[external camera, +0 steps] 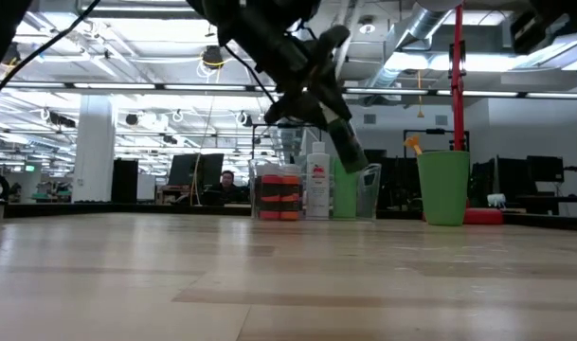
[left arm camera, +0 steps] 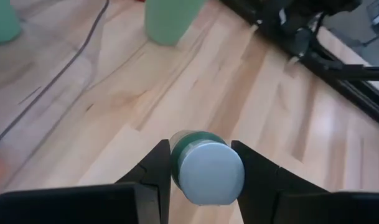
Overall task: Pick & Place Paint Supplies
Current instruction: Put the small dark green paint bottle into the transparent bin
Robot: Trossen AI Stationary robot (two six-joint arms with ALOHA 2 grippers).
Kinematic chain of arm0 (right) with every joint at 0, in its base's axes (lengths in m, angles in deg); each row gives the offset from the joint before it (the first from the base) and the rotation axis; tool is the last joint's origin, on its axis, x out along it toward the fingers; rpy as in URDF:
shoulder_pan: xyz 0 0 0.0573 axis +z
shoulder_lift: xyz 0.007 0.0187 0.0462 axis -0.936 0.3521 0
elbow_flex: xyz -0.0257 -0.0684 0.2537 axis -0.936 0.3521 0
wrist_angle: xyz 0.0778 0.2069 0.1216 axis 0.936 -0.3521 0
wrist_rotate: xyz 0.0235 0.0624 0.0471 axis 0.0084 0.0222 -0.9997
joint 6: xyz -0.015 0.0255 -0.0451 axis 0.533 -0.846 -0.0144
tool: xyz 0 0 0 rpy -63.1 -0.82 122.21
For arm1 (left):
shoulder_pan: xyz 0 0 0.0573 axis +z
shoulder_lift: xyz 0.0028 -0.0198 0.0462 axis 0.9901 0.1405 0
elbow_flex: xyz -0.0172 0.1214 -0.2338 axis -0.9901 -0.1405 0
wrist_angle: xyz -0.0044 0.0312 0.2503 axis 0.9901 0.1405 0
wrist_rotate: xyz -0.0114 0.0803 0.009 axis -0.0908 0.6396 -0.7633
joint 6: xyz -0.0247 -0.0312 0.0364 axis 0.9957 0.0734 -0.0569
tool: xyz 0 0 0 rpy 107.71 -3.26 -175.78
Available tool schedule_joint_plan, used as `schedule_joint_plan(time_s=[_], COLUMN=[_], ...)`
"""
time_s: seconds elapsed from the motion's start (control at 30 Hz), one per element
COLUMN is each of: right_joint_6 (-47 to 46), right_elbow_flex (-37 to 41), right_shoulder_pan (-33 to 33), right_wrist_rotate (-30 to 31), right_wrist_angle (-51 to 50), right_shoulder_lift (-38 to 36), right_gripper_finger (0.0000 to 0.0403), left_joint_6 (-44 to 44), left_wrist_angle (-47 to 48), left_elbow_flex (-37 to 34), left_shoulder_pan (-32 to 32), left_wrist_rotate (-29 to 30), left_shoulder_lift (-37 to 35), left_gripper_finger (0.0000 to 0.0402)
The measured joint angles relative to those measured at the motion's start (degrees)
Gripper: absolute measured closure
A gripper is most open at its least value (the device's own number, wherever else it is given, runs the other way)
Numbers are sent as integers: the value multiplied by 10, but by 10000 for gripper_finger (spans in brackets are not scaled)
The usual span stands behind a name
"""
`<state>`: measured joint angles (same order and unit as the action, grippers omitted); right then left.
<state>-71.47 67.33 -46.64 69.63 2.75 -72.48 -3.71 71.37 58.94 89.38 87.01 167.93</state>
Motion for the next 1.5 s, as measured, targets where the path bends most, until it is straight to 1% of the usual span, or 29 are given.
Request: schedule_joint_plan(time_s=[0.1,0.17,0.33,0.43,0.7,0.77,0.87,1.13,1.27,1.37,1.5], right_joint_6=[-43,-55,-56,-56,-52,-52,-52,-52,-60,-76,-77], right_elbow_flex=[0,0,0,0,0,0,0,0,0,0,0], right_shoulder_pan=[0,0,0,0,0,0,0,0,0,0,0], right_wrist_rotate=[0,0,1,1,2,2,3,3,4,26,56], right_wrist_angle=[3,2,2,0,-14,-17,-22,-23,-23,-23,-23], right_shoulder_lift=[0,0,0,0,0,0,0,0,0,0,1], right_gripper_finger=[381,381,381,381,381,381,381,381,381,380,358], left_joint_6=[-2,-9,-12,-15,-18,-31,-40,-42,-46,-57,-58], left_wrist_angle=[3,17,56,77,120,120,153,162,164,165,165], left_elbow_flex=[0,0,0,0,-4,-3,-4,-4,-4,-4,-4], left_shoulder_pan=[1,1,0,-3,-12,-15,-20,-23,-23,-23,-23], left_wrist_rotate=[0,0,2,15,15,21,24,33,33,33,33], left_shoulder_lift=[12,18,26,25,31,35,36,37,41,41,41], left_gripper_finger=[291,291,291,290,290,290,290,289,273,255,233])
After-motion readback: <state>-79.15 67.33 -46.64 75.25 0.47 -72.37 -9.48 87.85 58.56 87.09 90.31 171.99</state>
